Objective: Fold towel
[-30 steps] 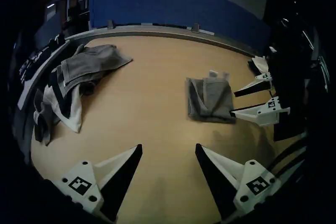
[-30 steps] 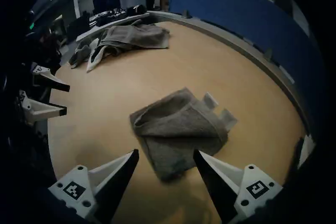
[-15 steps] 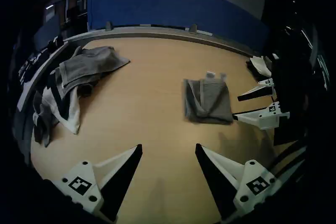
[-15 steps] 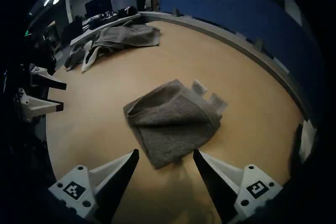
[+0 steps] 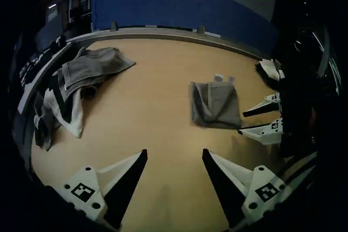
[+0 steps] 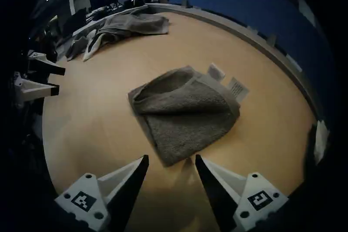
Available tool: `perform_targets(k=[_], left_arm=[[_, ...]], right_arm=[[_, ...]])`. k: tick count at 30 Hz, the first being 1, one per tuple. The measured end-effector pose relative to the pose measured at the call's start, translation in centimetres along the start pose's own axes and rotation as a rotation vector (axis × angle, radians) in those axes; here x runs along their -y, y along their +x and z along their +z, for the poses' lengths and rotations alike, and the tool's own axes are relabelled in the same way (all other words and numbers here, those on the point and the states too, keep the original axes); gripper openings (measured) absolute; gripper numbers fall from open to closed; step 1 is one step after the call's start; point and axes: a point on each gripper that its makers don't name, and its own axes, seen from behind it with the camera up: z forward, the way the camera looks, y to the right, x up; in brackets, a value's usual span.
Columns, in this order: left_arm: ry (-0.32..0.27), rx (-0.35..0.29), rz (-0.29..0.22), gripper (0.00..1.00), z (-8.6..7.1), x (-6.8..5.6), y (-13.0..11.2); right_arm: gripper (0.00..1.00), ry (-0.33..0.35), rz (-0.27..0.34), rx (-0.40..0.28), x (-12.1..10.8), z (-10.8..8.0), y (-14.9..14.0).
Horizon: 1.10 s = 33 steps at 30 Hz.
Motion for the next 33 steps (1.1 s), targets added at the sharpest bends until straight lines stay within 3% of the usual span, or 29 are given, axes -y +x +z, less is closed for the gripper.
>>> perform_targets(k=[5,16,22,33], left_arm=[[0.0,0.0,-0.001,0.94,0.1,0.1,-0.1],[0.001,-0.003,-0.002,0.94,0.1,0.2,0.0],[0.002,-0.002,0.0,0.94,0.1,0.1,0.0],[0.001,-0.005,0.001,0.94,0.1,-0.2,0.2]], right_arm=[[0.54,0.009,0.018,0.008,0.2,0.4,-0.4],[0.14,0.012,0.046,0.033,0.0,0.8,-0.8],[0.06,0.013,0.055,0.039,0.1,1.0,-1.2],[0.01,0.011,0.064,0.043,-0.1,0.9,-1.2]])
